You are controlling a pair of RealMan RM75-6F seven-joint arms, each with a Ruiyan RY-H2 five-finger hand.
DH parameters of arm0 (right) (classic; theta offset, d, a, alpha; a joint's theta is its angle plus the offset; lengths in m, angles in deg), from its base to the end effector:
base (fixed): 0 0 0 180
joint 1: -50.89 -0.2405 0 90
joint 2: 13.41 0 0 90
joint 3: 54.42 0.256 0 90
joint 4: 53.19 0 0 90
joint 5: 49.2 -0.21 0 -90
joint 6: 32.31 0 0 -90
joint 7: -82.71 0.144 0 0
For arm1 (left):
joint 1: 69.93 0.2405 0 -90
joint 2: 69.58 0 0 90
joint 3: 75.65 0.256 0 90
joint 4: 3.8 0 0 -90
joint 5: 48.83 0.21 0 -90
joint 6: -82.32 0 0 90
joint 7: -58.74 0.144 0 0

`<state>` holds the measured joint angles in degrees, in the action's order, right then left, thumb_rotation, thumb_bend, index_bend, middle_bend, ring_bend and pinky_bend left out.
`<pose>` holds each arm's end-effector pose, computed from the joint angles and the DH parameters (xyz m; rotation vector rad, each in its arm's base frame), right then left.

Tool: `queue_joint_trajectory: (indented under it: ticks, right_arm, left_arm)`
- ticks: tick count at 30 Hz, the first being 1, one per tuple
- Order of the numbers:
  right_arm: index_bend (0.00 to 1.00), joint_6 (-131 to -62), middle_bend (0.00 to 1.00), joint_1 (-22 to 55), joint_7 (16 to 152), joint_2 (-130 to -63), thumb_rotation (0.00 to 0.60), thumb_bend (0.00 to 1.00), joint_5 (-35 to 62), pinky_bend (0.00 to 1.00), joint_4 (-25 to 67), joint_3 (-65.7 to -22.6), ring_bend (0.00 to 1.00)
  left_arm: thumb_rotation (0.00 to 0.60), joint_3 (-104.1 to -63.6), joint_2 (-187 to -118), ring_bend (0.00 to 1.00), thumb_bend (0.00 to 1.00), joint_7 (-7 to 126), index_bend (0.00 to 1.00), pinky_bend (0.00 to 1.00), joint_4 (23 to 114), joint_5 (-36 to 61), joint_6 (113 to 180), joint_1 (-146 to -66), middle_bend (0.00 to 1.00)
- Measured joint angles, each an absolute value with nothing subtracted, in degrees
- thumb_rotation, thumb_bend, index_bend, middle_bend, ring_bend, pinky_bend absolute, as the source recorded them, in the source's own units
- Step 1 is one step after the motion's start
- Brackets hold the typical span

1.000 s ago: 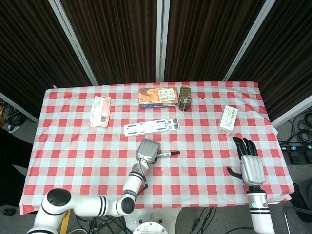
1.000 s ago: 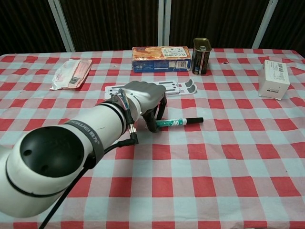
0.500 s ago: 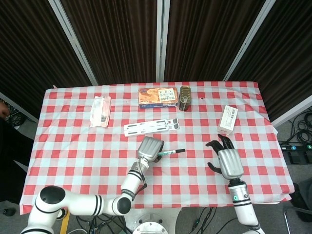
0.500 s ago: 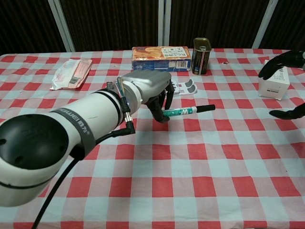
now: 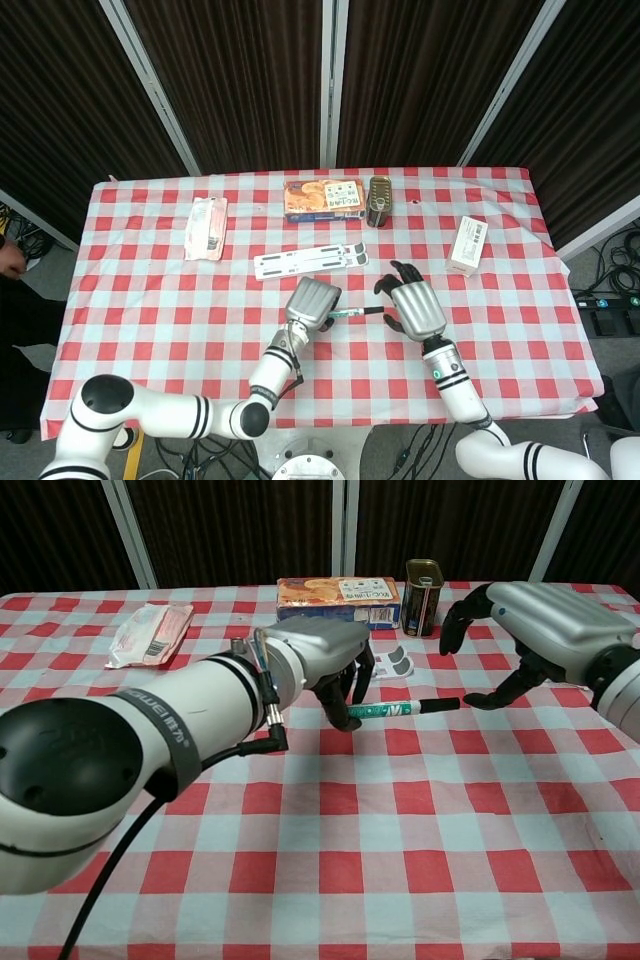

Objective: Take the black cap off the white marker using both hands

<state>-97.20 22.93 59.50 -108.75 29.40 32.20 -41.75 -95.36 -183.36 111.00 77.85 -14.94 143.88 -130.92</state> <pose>-0.1616 -0.2936 -0.0203 1.7232 -0.8706 1.0569 0.0005 0.3173 -0.1235 -1.9570 -0.9693 -0.8159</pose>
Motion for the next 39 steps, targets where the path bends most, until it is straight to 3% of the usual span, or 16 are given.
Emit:
queue_joint_trajectory:
  ticks: [22, 39]
  right_arm:
    - [0.56, -97.6, 0.48, 19.2, 55.2, -113.3, 0.6, 0.09, 26.9, 0.2, 27.9, -43.0, 0.19]
    - [0.56, -98.2, 0.49, 18.4, 56.2, -115.0, 0.6, 0.11, 26.7, 0.22, 26.1, -44.1, 0.21]
  left_arm:
    - [0.6, -94.8, -181.1, 1.0, 0.41, 110.2, 0.59, 0.98, 80.3, -17.1, 145.6, -131.9, 0.6]
    - [0.6, -94.1, -180.7, 1.0, 0.41, 110.0, 0.59, 0.98, 81.6, -17.5, 146.5, -132.6, 0.6]
